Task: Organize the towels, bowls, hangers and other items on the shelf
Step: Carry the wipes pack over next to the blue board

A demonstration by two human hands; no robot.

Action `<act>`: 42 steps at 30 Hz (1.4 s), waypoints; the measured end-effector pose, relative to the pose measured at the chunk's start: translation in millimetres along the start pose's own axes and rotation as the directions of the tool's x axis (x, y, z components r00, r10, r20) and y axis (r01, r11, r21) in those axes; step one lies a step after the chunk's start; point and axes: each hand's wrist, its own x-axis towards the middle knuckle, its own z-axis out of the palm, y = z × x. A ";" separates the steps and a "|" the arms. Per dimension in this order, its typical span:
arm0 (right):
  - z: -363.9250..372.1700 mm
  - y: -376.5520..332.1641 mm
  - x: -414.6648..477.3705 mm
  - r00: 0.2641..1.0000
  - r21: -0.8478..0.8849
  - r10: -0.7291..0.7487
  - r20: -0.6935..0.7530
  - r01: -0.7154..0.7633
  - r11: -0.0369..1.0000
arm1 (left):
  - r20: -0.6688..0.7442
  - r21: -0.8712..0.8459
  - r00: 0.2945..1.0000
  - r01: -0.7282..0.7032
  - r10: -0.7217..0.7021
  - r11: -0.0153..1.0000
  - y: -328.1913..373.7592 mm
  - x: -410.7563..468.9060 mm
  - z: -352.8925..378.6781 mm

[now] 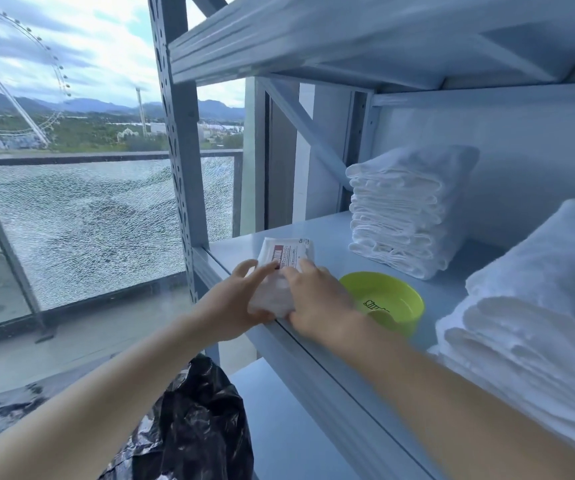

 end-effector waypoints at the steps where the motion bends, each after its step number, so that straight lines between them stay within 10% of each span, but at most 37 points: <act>1: 0.8 -0.5 1.0 1.000 0.009 0.002 -0.004 -0.002 1.000 | -0.001 -0.019 1.000 -0.015 0.015 1.000 -2.7 -3.9 -3.3; 23: 13.0 -33.8 -50.4 0.989 0.166 0.122 -0.080 -0.108 0.980 | 0.069 -0.196 0.998 0.006 0.008 0.981 1.9 -67.9 4.9; 42: -31.3 -59.5 -260.5 0.934 0.228 0.219 -0.282 -0.156 0.961 | -0.128 -0.005 0.903 -0.415 0.411 0.910 98.7 -187.9 -9.0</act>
